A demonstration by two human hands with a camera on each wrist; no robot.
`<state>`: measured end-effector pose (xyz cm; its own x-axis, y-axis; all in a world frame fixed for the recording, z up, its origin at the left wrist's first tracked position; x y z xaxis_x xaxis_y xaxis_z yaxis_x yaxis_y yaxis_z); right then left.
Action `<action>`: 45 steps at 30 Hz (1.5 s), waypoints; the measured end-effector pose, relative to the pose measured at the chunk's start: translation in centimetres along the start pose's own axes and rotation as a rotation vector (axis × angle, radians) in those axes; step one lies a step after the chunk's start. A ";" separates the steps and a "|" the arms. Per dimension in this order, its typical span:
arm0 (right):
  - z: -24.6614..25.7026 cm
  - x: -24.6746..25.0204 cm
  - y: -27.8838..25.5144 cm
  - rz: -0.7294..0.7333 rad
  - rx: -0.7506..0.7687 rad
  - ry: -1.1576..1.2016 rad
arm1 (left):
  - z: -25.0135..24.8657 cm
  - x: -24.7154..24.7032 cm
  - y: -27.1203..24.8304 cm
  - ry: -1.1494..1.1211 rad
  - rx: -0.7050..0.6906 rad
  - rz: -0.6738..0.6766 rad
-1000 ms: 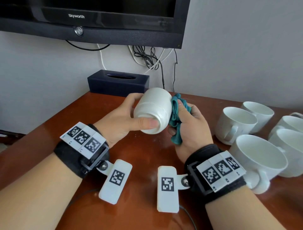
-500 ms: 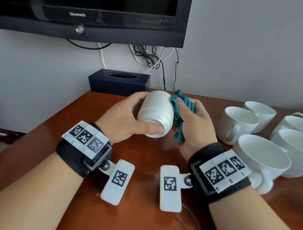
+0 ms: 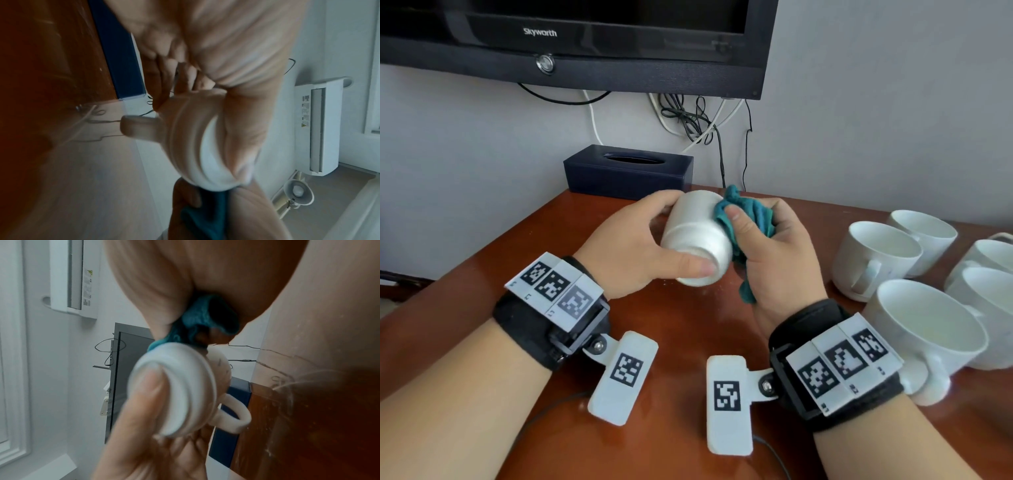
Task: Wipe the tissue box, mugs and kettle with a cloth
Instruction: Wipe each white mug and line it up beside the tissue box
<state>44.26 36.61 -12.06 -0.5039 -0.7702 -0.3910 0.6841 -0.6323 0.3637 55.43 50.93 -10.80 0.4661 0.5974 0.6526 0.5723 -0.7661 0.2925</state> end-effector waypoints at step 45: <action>-0.4 -0.1 -0.6 0.069 -0.064 -0.041 | 1.7 -0.4 0.4 0.022 0.096 -0.090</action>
<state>44.13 37.15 -12.59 -0.4745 -0.8153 -0.3319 0.7495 -0.5719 0.3335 56.58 50.84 -12.09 0.3955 0.6568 0.6420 0.6738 -0.6825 0.2831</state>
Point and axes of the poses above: each hand's wrist, its own y-axis towards the middle knuckle, its own x-axis out of the back of the hand, z = x × y, the point moved 5 cm from there along y, towards the middle knuckle, and after that the axes turned 12 degrees about y, right-handed, at the moved point
